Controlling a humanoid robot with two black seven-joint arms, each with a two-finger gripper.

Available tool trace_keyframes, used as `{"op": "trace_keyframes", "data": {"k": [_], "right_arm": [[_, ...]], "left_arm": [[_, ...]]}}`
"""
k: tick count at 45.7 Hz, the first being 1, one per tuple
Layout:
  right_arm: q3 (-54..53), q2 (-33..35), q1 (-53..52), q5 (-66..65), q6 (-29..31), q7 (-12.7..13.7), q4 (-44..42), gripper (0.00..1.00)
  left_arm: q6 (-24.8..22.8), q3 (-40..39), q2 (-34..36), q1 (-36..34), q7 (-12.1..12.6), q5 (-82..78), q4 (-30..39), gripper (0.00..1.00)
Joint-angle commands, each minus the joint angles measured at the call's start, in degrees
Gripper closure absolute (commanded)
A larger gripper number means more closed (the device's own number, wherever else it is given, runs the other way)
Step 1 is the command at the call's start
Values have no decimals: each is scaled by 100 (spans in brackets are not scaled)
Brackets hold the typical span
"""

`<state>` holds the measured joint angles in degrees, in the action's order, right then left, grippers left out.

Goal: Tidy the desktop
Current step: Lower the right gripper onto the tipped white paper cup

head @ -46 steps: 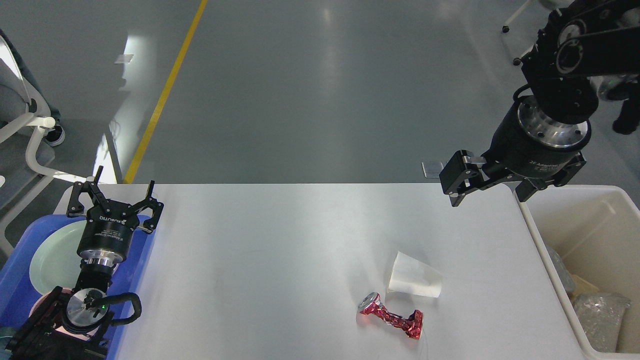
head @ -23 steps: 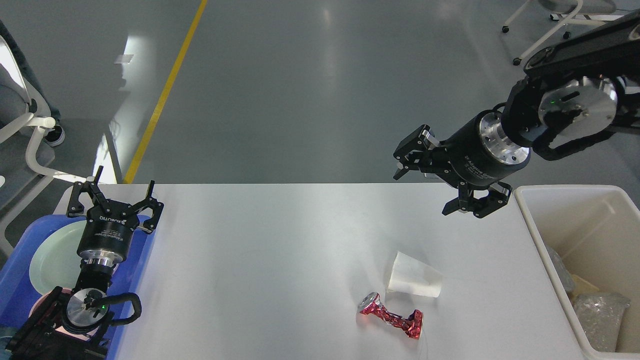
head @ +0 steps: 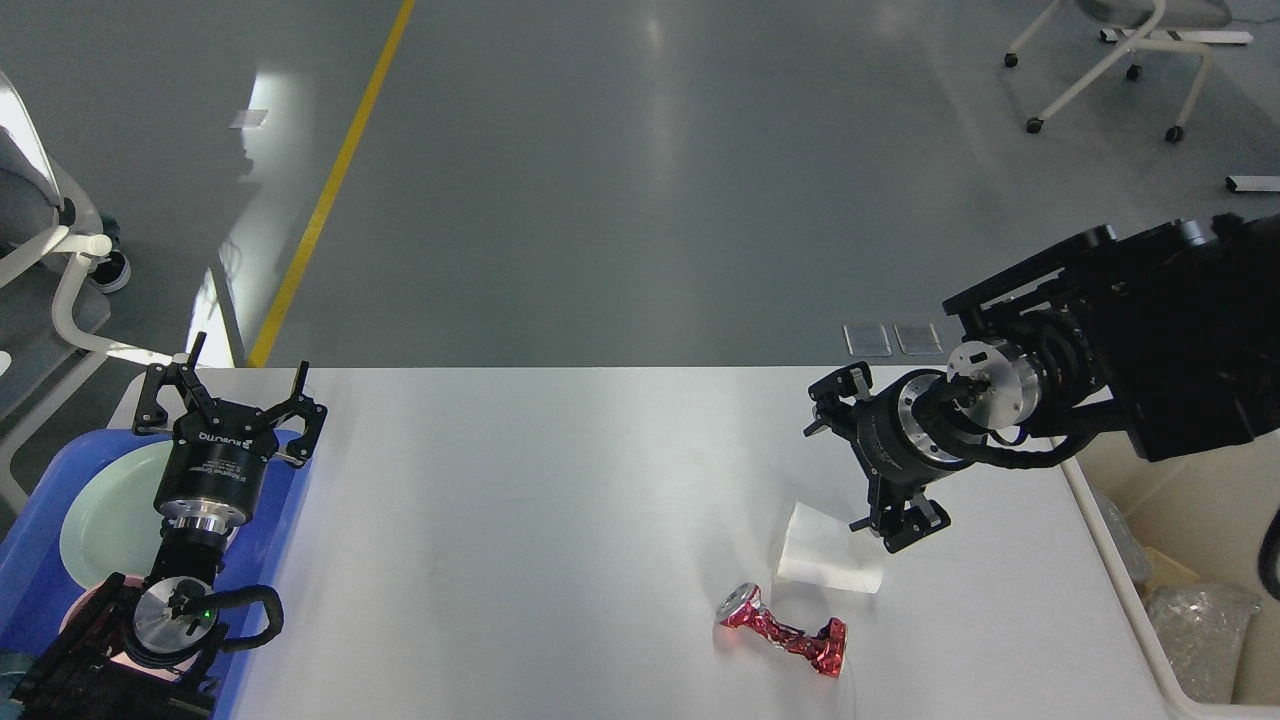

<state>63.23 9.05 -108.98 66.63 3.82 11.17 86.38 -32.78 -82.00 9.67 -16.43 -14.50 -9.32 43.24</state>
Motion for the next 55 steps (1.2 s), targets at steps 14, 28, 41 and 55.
{"op": "trace_keyframes", "data": {"k": [14,28,41,55], "right_arm": [[-400,9,2468,1212,-118,0,-2062,2],[-663,-246,3542,1256,-241,17,-3127,1],[-751,-334,3770,1282,-267,17,-3356,1],[-1129,-334,3823,1230,-258,17,-3470,1]], "left_arm": [[0,0,0,0,0,0,0,3],[0,0,0,0,0,0,0,3],[0,0,0,0,0,0,0,3],[0,0,0,0,0,0,0,3]]}}
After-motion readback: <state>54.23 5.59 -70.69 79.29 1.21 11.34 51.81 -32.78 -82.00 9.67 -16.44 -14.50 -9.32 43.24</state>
